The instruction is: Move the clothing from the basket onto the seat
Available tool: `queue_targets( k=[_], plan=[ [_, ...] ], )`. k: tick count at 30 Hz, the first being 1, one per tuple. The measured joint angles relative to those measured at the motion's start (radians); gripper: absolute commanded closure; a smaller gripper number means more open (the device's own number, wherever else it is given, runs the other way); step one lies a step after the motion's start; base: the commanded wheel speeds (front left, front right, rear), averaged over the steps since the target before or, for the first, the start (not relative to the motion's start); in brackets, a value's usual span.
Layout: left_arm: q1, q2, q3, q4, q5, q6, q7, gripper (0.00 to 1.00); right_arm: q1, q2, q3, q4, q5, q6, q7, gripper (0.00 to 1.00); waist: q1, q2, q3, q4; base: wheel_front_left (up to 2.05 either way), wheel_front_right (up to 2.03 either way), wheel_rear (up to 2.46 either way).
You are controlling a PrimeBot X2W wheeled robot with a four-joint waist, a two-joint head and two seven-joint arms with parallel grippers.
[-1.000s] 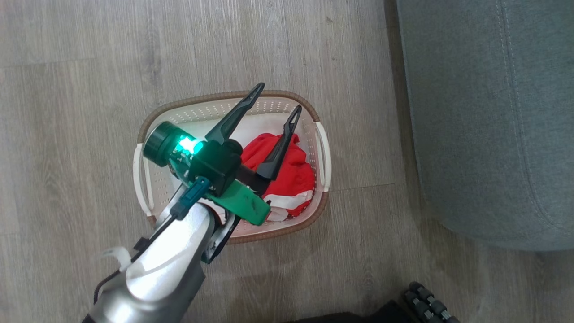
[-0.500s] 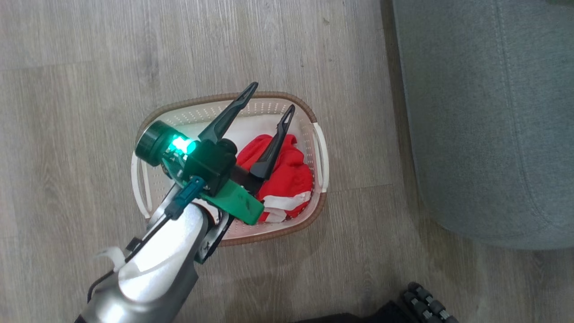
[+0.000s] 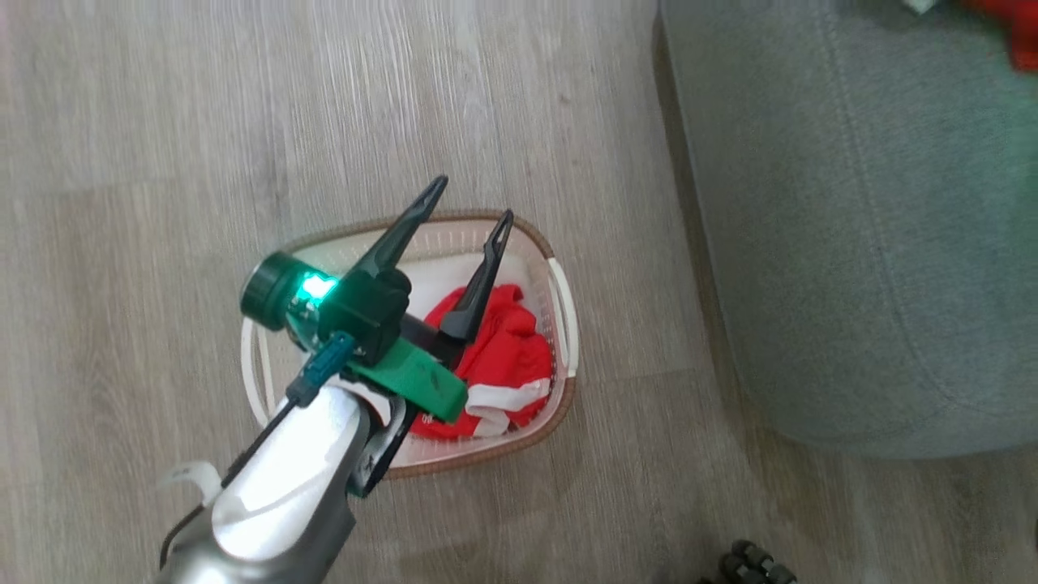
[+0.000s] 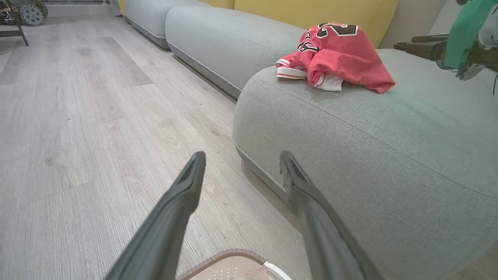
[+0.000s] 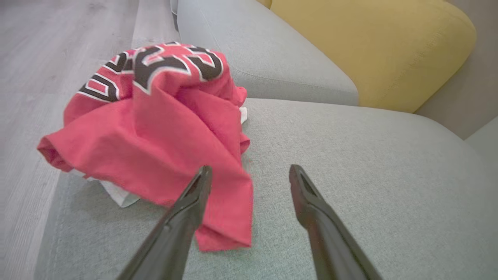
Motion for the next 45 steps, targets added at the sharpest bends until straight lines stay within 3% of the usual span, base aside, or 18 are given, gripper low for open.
queue_targets(
  k=[11,19,31,38,45],
  plan=[
    [0.082,-0.033,0.024,0.05,-0.057,0.008,-0.016,0.0,0.097,-0.073,0.243,-0.095,0.197,0.0,0.0,0.0,-0.0001,0.0,-0.171,0.005,0.0,0.0,0.0],
    [0.198,-0.039,0.12,0.047,-0.071,0.027,-0.018,0.0,0.202,-0.064,0.359,-0.205,0.309,0.0,0.0,0.0,-0.0001,0.0001,-0.315,0.04,0.0,0.0,0.0],
    [0.41,-0.04,0.313,0.008,-0.067,0.087,-0.018,0.0,0.481,0.121,0.374,-0.438,0.295,0.0,0.0,0.0,-0.0001,0.0001,-0.484,0.111,0.0,0.0,0.0],
    [0.504,-0.054,0.401,-0.02,-0.038,0.095,-0.018,0.0,0.649,0.251,0.319,-0.58,0.256,0.0,0.0,0.0,-0.0001,0.0001,-0.524,0.153,0.0,0.0,0.0],
    [0.545,-0.076,0.435,-0.033,-0.02,0.092,-0.018,0.0,0.798,0.283,0.275,-0.664,0.197,0.0,0.0,0.0,-0.0001,0.0001,-0.53,0.167,0.0,0.0,0.0]
  ],
)
